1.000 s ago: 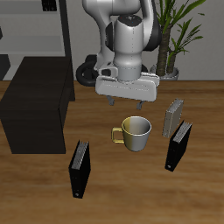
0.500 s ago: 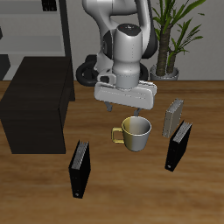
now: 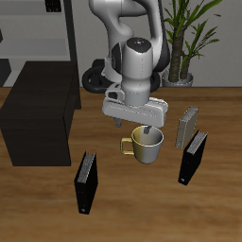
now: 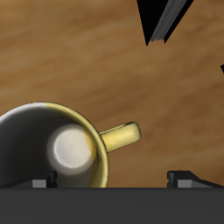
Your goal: Place the white-yellow mug on top of the shelf
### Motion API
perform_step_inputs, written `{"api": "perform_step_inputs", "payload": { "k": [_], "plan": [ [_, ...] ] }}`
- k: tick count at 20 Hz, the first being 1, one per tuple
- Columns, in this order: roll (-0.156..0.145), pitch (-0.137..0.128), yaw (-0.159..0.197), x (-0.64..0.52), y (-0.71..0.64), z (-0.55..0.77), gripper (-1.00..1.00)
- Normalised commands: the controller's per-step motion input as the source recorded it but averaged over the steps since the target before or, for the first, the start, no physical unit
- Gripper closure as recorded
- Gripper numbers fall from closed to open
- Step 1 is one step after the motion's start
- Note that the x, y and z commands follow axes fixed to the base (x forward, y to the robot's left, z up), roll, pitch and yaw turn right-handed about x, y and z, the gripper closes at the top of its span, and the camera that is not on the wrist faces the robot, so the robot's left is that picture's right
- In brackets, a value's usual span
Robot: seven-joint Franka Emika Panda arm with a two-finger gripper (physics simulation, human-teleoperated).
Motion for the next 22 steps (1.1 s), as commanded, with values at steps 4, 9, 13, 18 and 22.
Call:
{"api": "perform_step_inputs", "payload": {
  "k": [4,9,13,18,22],
  "plan": [
    [0.026,0.068,-0.034,0.06,0.01,-0.27,-1.00],
    [0.042,0.078,-0.040,-0.01,0.10,-0.27,1.00],
    [0.021,0.011,-0.020,0.00,0.03,0.07,1.00],
    [0.012,-0.044,-0.002,-0.02,0.00,0.31,1.00],
    [-0.002,-0.035,0.008,0.01,-0.04,0.26,1.00]
  ]
}}
